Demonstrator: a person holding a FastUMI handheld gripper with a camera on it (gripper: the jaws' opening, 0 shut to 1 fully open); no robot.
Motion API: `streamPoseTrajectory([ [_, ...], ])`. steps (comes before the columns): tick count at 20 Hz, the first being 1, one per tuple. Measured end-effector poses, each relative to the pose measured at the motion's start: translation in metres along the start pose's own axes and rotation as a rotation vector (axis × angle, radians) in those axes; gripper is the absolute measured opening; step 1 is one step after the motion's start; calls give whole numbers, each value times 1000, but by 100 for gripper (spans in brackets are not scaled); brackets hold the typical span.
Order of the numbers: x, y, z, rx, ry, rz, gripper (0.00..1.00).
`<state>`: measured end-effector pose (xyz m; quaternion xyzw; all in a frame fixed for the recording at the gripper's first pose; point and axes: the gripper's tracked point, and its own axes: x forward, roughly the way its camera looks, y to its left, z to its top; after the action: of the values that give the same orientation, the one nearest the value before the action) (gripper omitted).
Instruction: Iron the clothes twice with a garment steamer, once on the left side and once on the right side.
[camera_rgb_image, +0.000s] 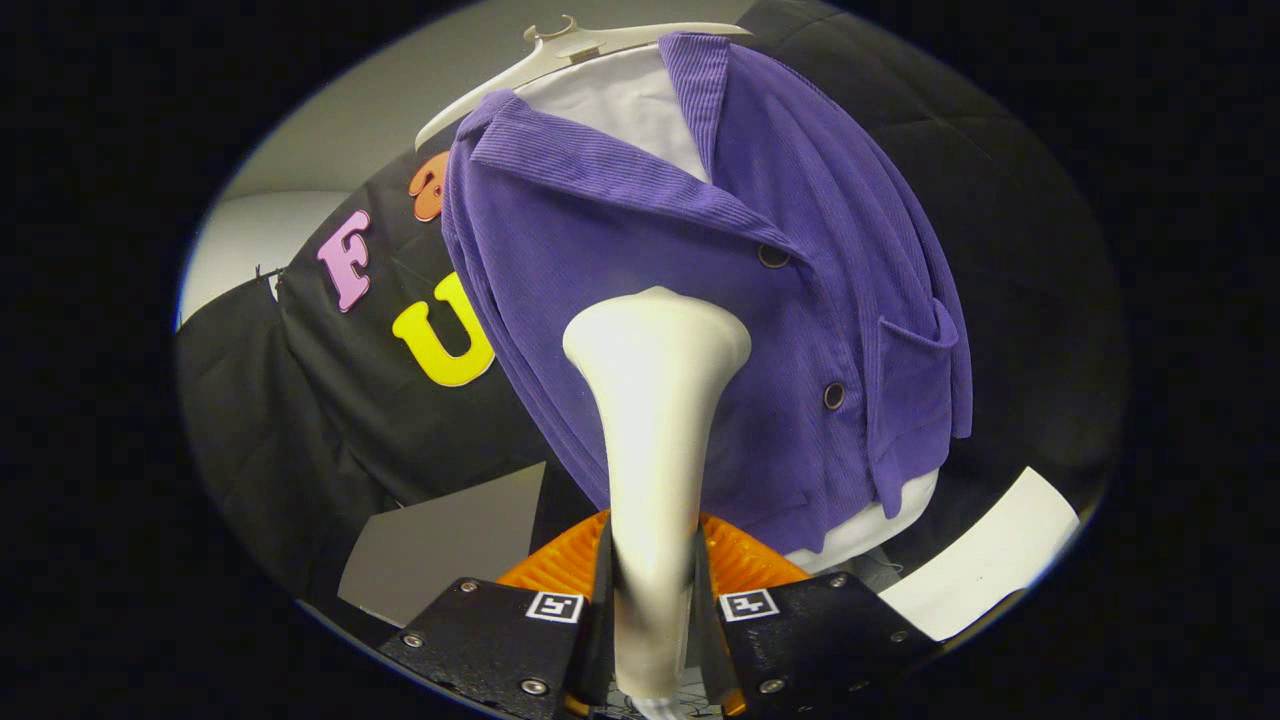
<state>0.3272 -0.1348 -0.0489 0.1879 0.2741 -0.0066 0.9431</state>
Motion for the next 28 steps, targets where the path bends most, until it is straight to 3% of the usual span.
streamPoseTrajectory([
  [9,11,-23,-53,11,101,-43,35],
  [23,60,-8,-118,22,263,-110,35],
  [28,68,-20,-160,26,340,-133,35],
])
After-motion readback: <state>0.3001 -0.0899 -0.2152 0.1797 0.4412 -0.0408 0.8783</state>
